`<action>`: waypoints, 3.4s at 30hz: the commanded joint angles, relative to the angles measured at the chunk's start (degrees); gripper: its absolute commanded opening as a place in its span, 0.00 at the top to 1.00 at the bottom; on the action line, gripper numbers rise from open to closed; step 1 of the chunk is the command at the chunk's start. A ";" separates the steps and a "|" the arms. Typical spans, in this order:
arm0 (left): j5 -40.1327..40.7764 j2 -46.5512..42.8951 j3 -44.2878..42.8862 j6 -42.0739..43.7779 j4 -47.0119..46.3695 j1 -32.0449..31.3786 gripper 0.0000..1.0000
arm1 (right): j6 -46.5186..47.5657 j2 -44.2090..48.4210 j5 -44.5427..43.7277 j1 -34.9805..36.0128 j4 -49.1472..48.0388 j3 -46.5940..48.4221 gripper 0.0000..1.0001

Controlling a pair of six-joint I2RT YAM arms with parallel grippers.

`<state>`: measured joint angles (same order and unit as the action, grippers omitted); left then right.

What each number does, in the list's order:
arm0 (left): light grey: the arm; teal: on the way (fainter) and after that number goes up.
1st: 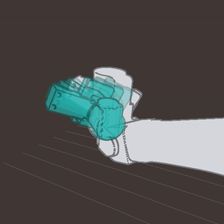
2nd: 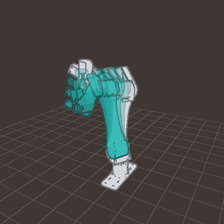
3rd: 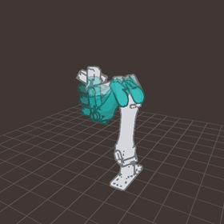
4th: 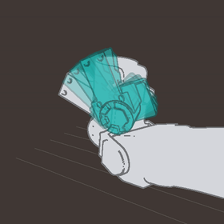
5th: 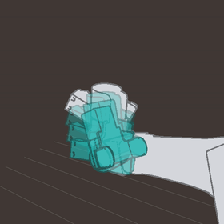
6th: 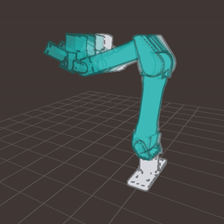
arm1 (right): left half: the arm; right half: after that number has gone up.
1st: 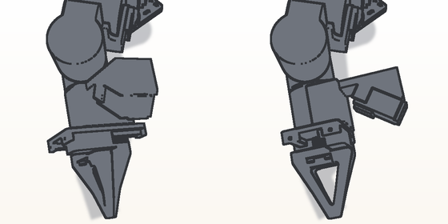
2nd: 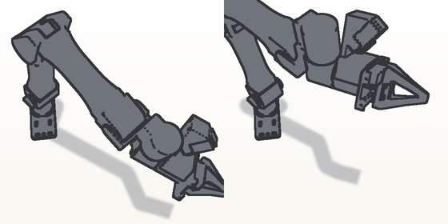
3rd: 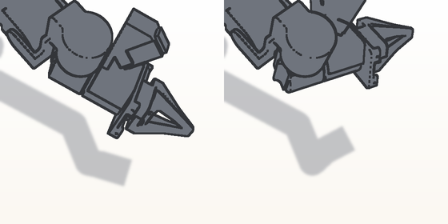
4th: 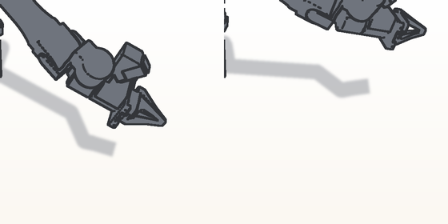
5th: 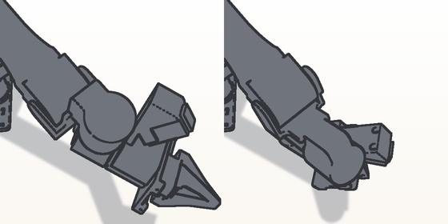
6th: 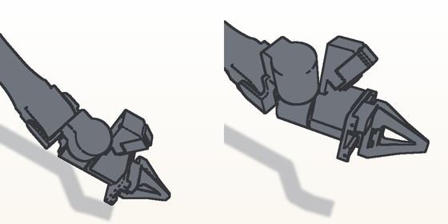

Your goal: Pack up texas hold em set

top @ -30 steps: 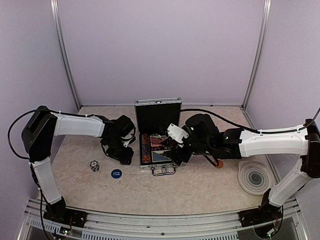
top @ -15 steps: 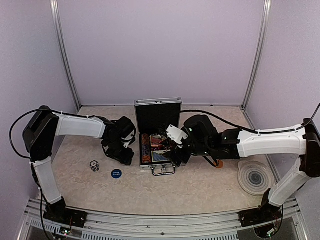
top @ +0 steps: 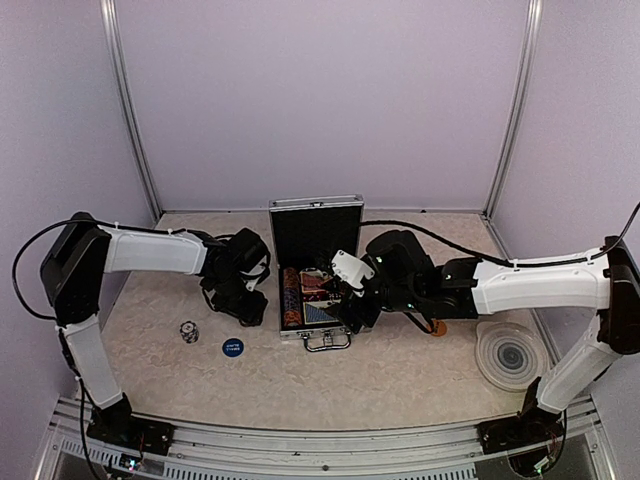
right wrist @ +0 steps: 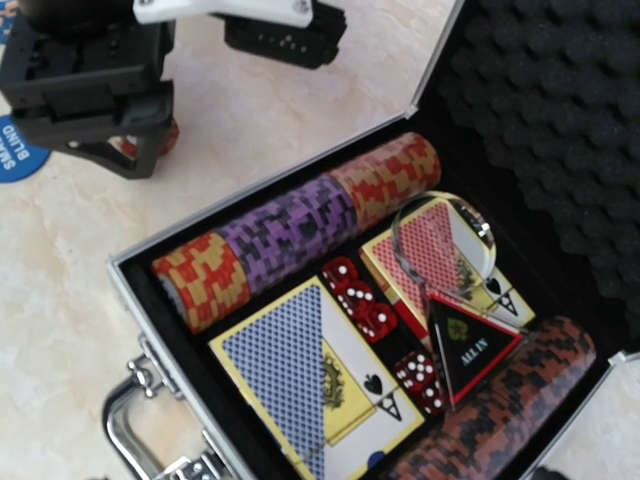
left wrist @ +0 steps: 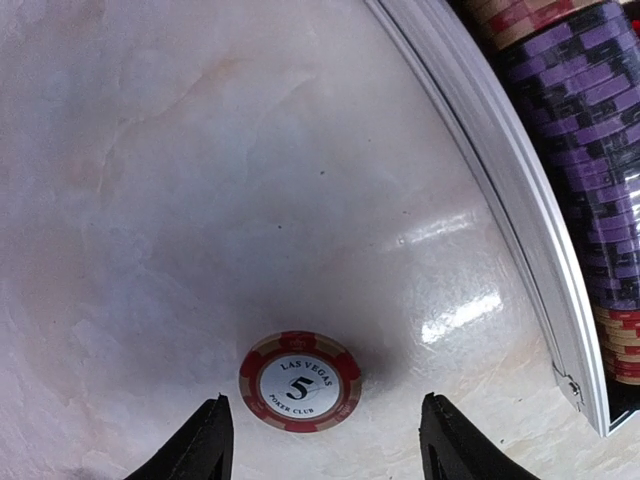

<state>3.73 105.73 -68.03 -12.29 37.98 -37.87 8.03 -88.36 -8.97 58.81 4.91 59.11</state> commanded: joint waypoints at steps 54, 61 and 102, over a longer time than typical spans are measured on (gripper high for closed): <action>-5.24 3.89 2.29 1.13 -3.01 1.66 0.65 | -0.39 -0.38 0.18 -0.21 1.32 1.86 0.10; -4.80 3.04 1.96 1.02 -2.58 1.66 0.65 | -0.12 -0.78 0.10 -0.20 1.42 2.26 0.10; -2.98 1.87 0.10 0.98 -1.49 -0.98 0.39 | -3.20 -3.93 1.47 -0.27 2.74 4.26 0.10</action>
<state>0.23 106.32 -66.81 -11.75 36.91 -38.59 5.72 -91.94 -7.68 58.81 7.09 62.00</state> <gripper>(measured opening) 0.615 0.903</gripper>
